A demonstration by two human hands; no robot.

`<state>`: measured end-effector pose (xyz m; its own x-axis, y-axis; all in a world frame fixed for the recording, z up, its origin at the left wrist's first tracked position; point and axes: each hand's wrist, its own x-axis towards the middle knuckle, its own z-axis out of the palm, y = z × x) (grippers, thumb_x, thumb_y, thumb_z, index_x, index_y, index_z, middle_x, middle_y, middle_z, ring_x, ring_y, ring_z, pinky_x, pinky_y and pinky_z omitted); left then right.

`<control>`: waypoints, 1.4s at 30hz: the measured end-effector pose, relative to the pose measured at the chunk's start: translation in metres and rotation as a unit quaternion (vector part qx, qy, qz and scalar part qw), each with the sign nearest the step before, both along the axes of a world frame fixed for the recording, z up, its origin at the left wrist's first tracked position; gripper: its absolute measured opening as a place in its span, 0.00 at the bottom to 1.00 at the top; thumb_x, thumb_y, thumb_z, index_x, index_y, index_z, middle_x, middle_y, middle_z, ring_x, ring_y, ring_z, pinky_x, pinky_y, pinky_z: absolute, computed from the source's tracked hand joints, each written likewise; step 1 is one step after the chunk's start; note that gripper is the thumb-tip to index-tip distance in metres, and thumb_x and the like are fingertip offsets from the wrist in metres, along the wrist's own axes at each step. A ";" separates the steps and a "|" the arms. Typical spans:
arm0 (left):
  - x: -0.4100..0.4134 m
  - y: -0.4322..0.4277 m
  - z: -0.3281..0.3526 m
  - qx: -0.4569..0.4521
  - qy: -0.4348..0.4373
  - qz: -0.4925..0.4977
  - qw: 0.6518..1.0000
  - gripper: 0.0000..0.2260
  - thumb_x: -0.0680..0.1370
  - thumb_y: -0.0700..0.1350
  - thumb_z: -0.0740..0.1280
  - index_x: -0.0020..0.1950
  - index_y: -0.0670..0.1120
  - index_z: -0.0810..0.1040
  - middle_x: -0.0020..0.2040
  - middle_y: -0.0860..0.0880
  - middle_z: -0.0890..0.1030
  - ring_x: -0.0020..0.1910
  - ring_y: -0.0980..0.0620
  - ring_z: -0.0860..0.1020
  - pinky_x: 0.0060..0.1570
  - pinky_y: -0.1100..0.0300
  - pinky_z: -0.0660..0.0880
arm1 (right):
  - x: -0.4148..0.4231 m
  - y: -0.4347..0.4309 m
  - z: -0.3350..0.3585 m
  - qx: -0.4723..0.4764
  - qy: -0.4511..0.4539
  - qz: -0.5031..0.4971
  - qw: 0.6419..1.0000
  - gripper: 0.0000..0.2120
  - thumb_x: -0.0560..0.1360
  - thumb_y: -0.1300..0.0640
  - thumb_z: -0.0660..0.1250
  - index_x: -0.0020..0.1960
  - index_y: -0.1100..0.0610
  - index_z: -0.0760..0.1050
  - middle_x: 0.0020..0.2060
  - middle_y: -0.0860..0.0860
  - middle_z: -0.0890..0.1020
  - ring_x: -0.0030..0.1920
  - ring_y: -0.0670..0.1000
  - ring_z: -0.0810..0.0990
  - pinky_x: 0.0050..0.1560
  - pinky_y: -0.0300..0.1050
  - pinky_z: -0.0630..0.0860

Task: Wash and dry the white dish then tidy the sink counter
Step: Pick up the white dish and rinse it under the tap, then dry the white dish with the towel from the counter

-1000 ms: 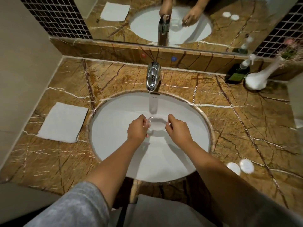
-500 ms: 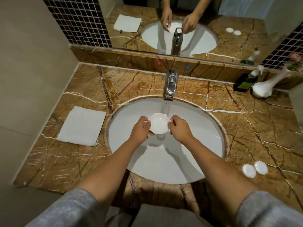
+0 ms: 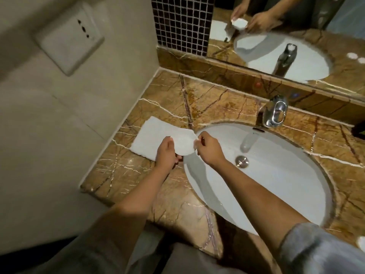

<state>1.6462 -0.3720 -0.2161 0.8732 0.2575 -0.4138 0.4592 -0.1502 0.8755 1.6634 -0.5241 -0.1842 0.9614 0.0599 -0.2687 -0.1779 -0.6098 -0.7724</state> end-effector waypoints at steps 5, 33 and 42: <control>-0.004 0.067 -0.003 -0.001 -0.002 0.088 0.996 0.15 0.83 0.48 0.51 0.58 0.40 0.72 0.38 0.42 0.74 0.22 0.51 0.73 0.23 0.62 0.64 | 0.016 0.068 -0.003 0.002 -0.020 0.074 0.997 0.08 0.77 0.55 0.62 0.46 0.60 0.72 0.37 0.54 0.78 0.40 0.58 0.77 0.39 0.48 0.70; -0.031 0.169 -0.003 -0.023 -0.020 0.237 0.971 0.09 0.82 0.50 0.52 0.54 0.54 0.72 0.44 0.44 0.77 0.26 0.56 0.73 0.20 0.68 0.67 | -0.028 0.120 -0.029 -0.259 -0.266 0.280 0.885 0.17 0.74 0.45 0.61 0.54 0.56 0.72 0.51 0.55 0.78 0.50 0.56 0.76 0.43 0.50 0.76; -0.037 0.165 0.002 -0.072 -0.012 0.239 0.968 0.13 0.83 0.51 0.53 0.62 0.50 0.71 0.43 0.48 0.76 0.23 0.56 0.75 0.21 0.65 0.70 | -0.007 0.136 -0.030 -0.323 -0.149 0.321 0.878 0.32 0.77 0.41 0.59 0.77 0.44 0.52 0.77 0.57 0.58 0.74 0.62 0.60 0.73 0.61 0.57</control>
